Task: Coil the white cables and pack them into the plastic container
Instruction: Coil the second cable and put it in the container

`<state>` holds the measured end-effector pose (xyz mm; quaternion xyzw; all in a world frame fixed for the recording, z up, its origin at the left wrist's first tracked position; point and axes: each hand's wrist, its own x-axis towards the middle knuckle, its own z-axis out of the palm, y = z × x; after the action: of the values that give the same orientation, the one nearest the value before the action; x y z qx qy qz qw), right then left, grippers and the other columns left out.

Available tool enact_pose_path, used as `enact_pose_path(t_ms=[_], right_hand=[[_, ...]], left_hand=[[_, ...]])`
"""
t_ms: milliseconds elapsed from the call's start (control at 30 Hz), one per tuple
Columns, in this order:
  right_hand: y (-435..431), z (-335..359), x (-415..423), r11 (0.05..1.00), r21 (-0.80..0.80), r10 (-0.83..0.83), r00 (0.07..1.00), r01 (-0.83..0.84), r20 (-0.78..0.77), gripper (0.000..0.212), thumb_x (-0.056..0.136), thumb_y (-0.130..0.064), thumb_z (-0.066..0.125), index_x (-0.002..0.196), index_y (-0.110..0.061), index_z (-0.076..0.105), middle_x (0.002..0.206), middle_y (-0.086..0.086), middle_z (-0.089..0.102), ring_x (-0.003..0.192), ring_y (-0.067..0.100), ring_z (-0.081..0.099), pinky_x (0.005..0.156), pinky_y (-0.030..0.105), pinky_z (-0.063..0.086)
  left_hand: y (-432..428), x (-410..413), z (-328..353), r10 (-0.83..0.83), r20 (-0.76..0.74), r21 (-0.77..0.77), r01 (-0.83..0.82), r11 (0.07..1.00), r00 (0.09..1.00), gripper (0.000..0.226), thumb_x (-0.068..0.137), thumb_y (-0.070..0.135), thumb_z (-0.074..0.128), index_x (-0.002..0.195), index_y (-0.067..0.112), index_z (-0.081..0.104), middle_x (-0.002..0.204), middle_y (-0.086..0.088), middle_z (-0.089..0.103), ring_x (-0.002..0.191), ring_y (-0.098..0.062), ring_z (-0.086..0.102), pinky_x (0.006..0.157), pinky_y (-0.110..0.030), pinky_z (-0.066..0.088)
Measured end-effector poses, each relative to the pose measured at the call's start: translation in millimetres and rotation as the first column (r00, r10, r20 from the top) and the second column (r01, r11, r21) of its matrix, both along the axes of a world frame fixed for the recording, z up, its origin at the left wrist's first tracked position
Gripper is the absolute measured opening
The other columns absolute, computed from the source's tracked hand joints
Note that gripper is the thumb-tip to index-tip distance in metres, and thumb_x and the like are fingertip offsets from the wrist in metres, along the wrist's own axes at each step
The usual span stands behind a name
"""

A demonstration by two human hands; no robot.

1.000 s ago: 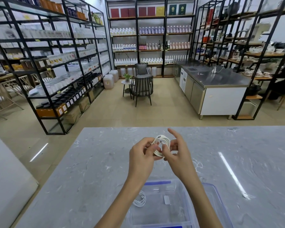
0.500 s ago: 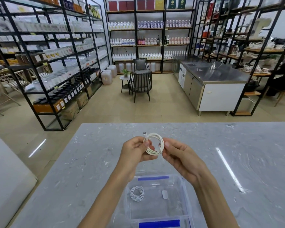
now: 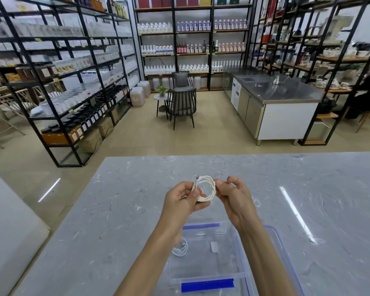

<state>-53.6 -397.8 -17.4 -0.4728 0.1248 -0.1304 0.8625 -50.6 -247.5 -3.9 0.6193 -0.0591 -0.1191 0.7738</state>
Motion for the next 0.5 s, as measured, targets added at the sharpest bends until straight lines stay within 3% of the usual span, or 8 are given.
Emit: enact_pose_path(t_ms=[133,267,400,500], right_hand=[[7.4,-3.9,-7.0,0.997,-0.077,-0.023,0.993,0.032,0.115,0.015,0.090,-0.003,0.062,0.099,-0.009,0.052,0.091,0.018,0.075,0.078,0.020,0.070,0.074,0.025,0.056],[11.7,-14.5,-23.8,0.986,-0.115,0.117,0.993,-0.117,-0.013,0.027,0.094,-0.030,0.059,0.117,-0.017,0.063,0.102,0.012,0.076,0.092,0.021,0.073,0.078,0.024,0.058],[19.0,-38.0,-33.9,0.971,-0.211,0.061,0.973,-0.109,-0.221,0.031,0.096,-0.036,0.055,0.107,-0.011,0.068,0.094,0.010,0.077,0.077,0.016,0.069,0.066,0.022,0.058],[24.5,-60.6,-40.8,0.954,-0.260,0.072,0.954,-0.151,-0.290,0.030,0.092,-0.038,0.060,0.095,-0.011,0.073,0.083,0.006,0.075,0.069,0.010,0.066,0.061,0.021,0.055]], left_hand=[[9.0,2.7,-3.4,-0.010,-0.139,-0.205,-0.019,0.979,0.990,0.014,0.097,0.003,0.054,0.092,-0.003,0.065,0.089,-0.013,0.075,0.089,-0.030,0.075,0.083,-0.033,0.061],[18.0,4.1,-18.9,-0.024,-0.200,-0.199,-0.017,0.980,0.980,0.016,0.097,0.005,0.055,0.103,-0.007,0.064,0.101,-0.021,0.074,0.094,-0.032,0.074,0.080,-0.030,0.061],[20.9,4.4,-39.2,-0.011,-0.225,-0.134,-0.020,0.991,0.974,0.015,0.097,0.007,0.057,0.105,-0.003,0.065,0.101,-0.018,0.076,0.093,-0.030,0.075,0.078,-0.029,0.061],[24.6,2.4,-61.9,0.008,-0.256,-0.063,-0.025,0.998,0.967,0.016,0.096,0.008,0.059,0.105,-0.002,0.065,0.101,-0.019,0.076,0.093,-0.032,0.074,0.080,-0.031,0.061]])
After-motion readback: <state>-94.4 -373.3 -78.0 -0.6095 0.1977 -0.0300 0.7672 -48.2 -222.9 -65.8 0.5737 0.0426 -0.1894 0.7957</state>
